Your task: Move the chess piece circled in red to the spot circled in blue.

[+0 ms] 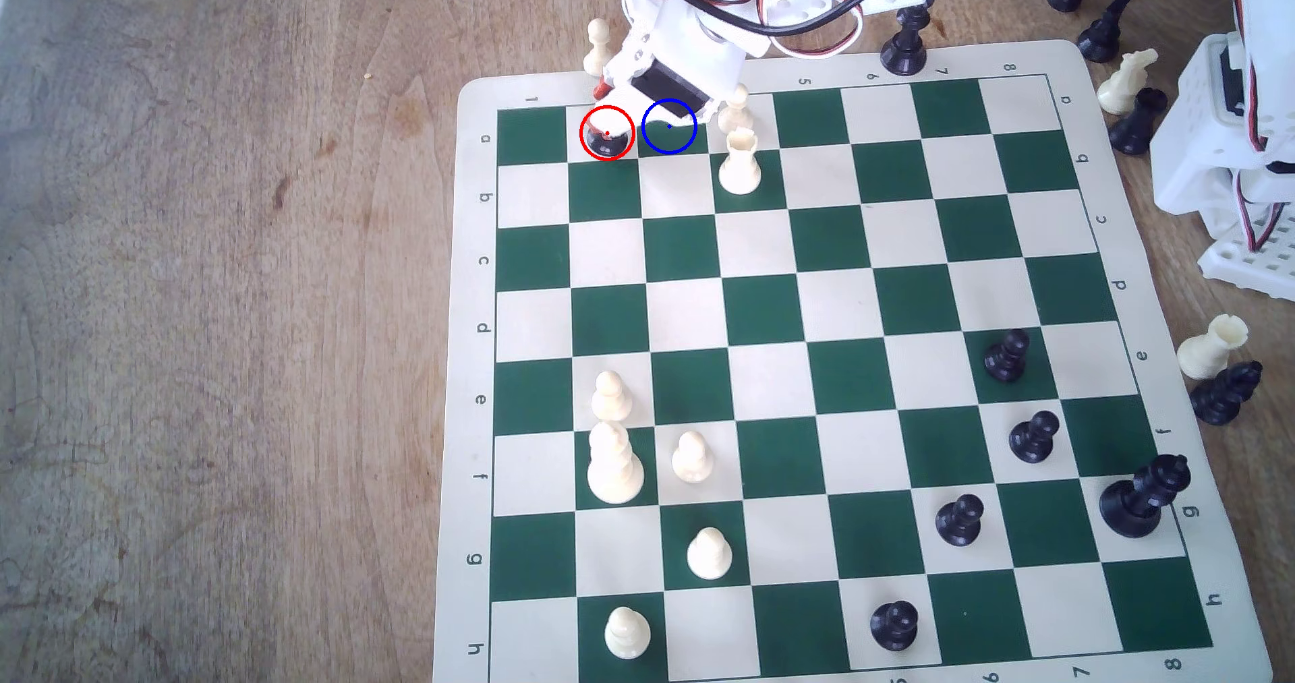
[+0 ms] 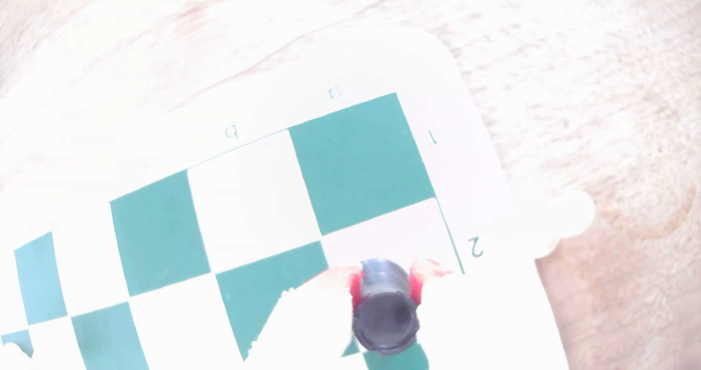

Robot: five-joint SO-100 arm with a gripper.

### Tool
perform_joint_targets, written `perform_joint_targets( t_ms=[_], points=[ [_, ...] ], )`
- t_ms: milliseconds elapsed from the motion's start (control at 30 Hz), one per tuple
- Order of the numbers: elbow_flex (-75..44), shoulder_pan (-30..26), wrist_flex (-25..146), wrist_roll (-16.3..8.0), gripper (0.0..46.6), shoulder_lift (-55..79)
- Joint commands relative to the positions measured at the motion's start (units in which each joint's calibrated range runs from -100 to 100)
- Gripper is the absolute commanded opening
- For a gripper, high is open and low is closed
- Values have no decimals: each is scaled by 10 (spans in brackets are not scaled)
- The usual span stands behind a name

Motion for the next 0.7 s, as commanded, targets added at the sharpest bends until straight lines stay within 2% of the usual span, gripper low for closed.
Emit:
perform_joint_targets(
  t_ms=[0,267,467,667],
  points=[
    [-17,5,-3,-9,3,-80],
    [-15,5,39,-6,3,-151],
    [-10,-2,110,31,38,-175],
    [7,5,115,53,26,-148]
  ],
)
